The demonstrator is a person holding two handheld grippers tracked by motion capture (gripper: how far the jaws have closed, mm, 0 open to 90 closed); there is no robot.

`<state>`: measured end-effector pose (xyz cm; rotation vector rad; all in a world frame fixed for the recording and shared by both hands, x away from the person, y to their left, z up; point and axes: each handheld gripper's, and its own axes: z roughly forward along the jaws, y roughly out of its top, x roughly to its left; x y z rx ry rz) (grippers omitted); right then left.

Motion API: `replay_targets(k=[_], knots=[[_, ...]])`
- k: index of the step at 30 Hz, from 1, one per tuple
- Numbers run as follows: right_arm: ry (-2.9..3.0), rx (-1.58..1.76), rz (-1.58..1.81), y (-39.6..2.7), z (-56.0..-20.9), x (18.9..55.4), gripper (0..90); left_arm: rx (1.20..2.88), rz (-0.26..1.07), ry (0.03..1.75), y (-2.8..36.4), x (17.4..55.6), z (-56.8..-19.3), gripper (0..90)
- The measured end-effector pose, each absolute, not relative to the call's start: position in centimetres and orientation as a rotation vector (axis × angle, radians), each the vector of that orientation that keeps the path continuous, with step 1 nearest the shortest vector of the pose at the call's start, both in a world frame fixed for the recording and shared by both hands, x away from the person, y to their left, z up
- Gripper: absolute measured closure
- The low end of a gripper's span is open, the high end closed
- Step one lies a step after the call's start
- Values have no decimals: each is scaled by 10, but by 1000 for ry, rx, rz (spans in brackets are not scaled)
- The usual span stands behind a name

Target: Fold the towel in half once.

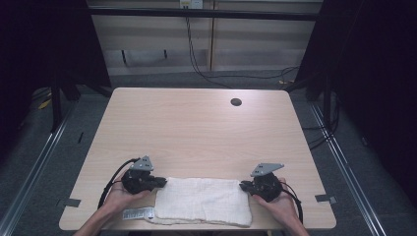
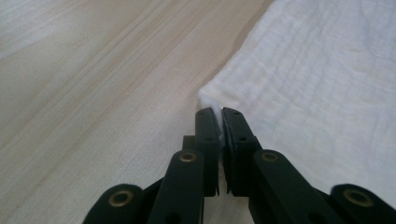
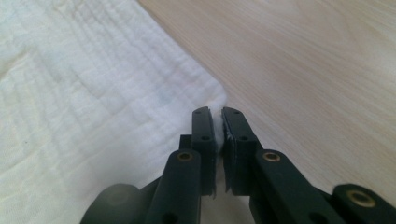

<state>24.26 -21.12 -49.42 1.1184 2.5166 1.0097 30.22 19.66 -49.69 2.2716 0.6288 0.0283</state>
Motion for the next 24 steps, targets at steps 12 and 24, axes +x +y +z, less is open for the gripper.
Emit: replay_targets(k=[12, 24], knots=[[2442, 1223, 970, -244, -492, 249, 853, 2260, -22, 628, 162, 306, -498, 871], [2392, 1278, 950, -268, -492, 245, 797, 2230, -48, 656, 143, 310, -499, 824]])
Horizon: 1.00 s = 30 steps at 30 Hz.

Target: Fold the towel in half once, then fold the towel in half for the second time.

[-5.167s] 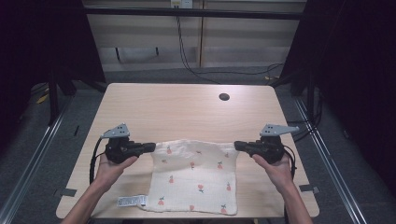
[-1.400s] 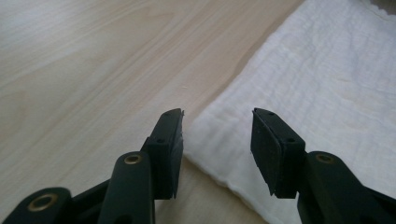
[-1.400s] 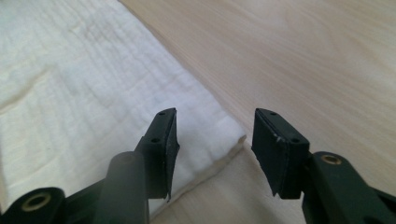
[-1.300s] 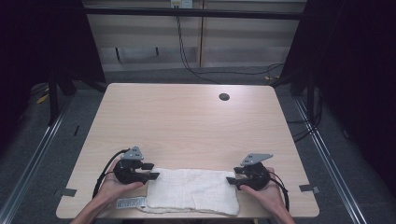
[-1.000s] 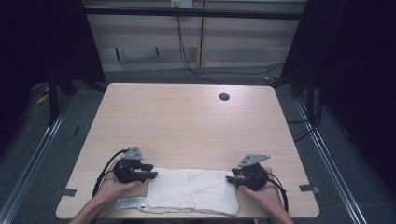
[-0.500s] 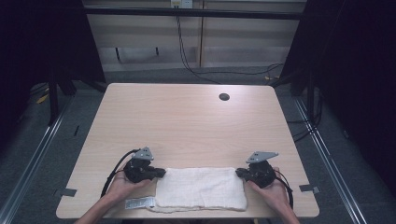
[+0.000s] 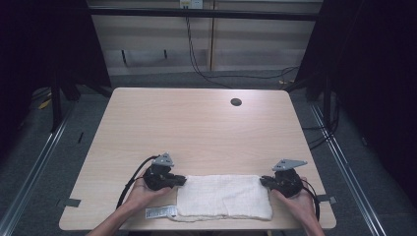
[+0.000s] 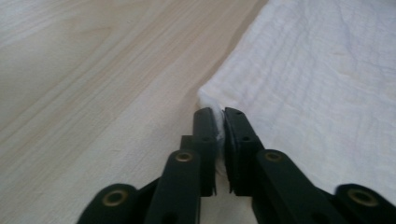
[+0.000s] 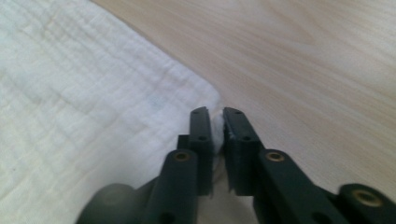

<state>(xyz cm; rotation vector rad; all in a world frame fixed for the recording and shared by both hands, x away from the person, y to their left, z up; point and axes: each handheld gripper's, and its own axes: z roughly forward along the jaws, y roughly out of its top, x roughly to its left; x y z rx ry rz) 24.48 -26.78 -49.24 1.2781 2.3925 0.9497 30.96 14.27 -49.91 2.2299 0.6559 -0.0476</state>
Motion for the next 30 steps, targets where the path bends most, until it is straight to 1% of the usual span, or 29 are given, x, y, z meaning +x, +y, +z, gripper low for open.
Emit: replay_targets(k=[1, 2, 3, 4, 6, 8, 12, 14, 16, 18, 20, 21, 23, 25, 28, 30], knots=[[2388, 1279, 944, -267, -491, 244, 765, 2221, -54, 664, 144, 310, -499, 791], [2377, 1280, 949, -266, -489, 243, 714, 2216, -46, 667, 146, 310, -498, 767], [2364, 1283, 946, -265, -487, 242, 674, 2204, -44, 682, 147, 310, -498, 726], [2350, 1291, 951, -264, -484, 241, 663, 2200, -51, 683, 149, 311, -497, 684], [2329, 1285, 1009, -263, -478, 237, 621, 2189, -48, 696, 150, 312, -496, 660], [2317, 1270, 1029, -258, -472, 230, 602, 2181, -52, 701, 150, 314, -495, 609], [2336, 1227, 1089, -244, -465, 221, 587, 2172, -65, 710, 151, 319, -495, 564], [2357, 1202, 1117, -232, -463, 219, 582, 2158, -35, 720, 150, 319, -494, 563], [2380, 1173, 1133, -221, -463, 217, 571, 2161, -36, 717, 150, 320, -491, 589], [2409, 1126, 1150, -204, -462, 214, 566, 2186, -39, 708, 148, 322, -490, 590], [2428, 1088, 1168, -192, -461, 213, 567, 2180, -8, 703, 146, 326, -486, 590], [2434, 1073, 1179, -186, -460, 213, 569, 2164, 7, 728, 146, 328, -483, 590], [2453, 1052, 1206, -175, -459, 213, 570, 2126, -17, 729, 144, 328, -479, 598], [2487, 1015, 1244, -159, -460, 212, 563, 2171, 7, 714, 142, 329, -480, 605], [2528, 972, 1235, -148, -461, 212, 539, 2154, -14, 711, 142, 332, -480, 604], [2562, 959, 1241, -137, -461, 213, 529, 2181, -2, 697, 140, 333, -481, 604]])
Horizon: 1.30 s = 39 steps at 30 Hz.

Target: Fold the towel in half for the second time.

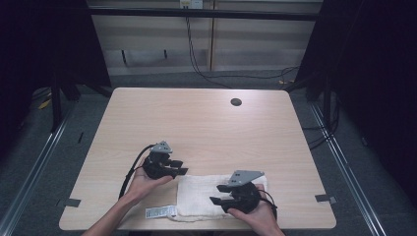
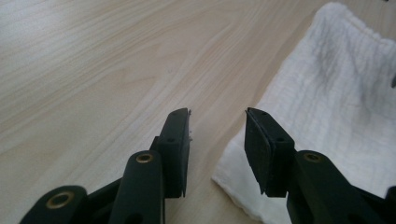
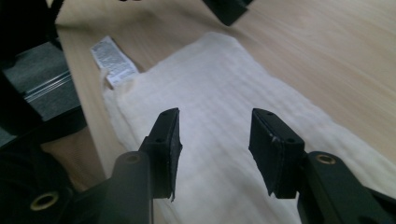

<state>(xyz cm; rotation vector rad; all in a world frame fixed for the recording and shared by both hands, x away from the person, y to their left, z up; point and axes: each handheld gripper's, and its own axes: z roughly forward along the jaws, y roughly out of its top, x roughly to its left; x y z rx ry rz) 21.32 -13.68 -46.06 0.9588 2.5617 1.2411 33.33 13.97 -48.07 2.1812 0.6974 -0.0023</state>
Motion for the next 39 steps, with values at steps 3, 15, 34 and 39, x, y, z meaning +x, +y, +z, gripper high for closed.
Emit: replay_targets(k=[3, 15, 34, 39], knots=[[2637, 905, 1248, -118, -459, 216, 526, 2148, 1, 700, 140, 334, -483, 603], [2812, 699, 1267, -49, -481, 220, 617, 2153, 2, 703, 147, 335, -482, 568], [2734, 528, 1170, -32, -499, 200, 741, 2261, -26, 639, 141, 325, -492, 549], [2724, 570, 1186, -34, -500, 203, 814, 2288, -41, 612, 136, 324, -496, 557]])
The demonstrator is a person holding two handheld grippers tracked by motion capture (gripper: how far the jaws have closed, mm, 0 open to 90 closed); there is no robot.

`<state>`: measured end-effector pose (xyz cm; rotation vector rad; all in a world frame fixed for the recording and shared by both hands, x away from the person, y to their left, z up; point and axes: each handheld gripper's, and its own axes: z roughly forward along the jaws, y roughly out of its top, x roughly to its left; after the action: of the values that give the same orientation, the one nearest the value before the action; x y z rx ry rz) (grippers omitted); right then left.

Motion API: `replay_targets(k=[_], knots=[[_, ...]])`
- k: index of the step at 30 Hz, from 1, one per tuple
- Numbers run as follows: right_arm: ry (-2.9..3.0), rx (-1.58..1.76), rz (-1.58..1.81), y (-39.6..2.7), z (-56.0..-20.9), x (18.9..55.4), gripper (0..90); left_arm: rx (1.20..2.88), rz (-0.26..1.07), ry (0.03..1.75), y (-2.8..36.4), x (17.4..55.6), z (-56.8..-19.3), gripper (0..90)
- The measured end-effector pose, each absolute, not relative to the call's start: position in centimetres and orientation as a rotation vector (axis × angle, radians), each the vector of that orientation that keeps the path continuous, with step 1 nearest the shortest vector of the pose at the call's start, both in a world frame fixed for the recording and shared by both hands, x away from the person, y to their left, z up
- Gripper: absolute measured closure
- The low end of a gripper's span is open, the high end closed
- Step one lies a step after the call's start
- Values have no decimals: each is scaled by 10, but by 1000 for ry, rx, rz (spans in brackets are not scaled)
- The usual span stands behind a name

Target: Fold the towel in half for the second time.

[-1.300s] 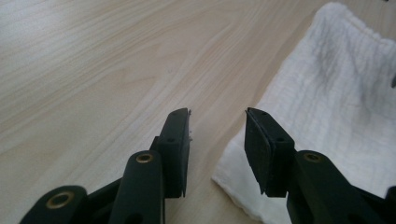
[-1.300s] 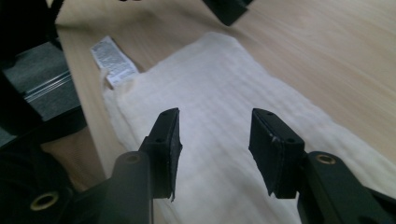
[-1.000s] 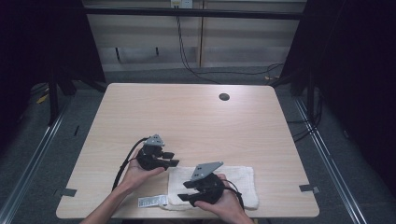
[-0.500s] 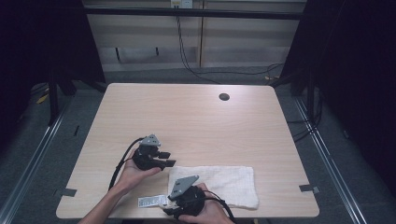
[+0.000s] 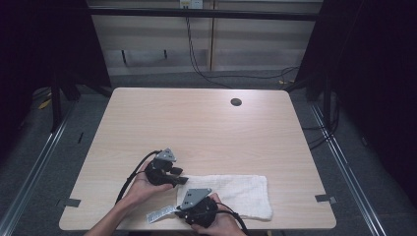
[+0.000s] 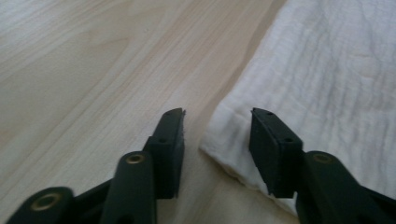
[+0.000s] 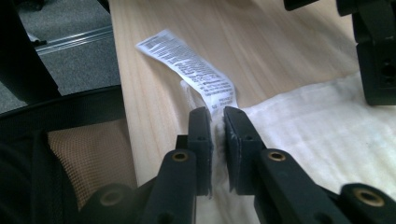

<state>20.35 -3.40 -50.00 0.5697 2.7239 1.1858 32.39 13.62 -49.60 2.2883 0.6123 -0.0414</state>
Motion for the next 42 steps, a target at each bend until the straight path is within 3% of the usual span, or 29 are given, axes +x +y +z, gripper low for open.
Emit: replay_targets(k=[1, 2, 7, 21, 42], knots=[[2726, 573, 1179, -34, -499, 204, 823, 2294, -47, 599, 135, 323, -496, 620], [2727, 602, 1181, -33, -499, 204, 827, 2297, -55, 586, 135, 322, -496, 757], [2746, 623, 1191, -35, -499, 208, 830, 2298, -86, 570, 133, 321, -496, 852], [2694, 688, 1320, -45, -479, 211, 836, 2169, -180, 585, 139, 327, -487, 861], [2643, 685, 1411, -49, -457, 211, 839, 2010, -206, 610, 144, 327, -466, 863]])
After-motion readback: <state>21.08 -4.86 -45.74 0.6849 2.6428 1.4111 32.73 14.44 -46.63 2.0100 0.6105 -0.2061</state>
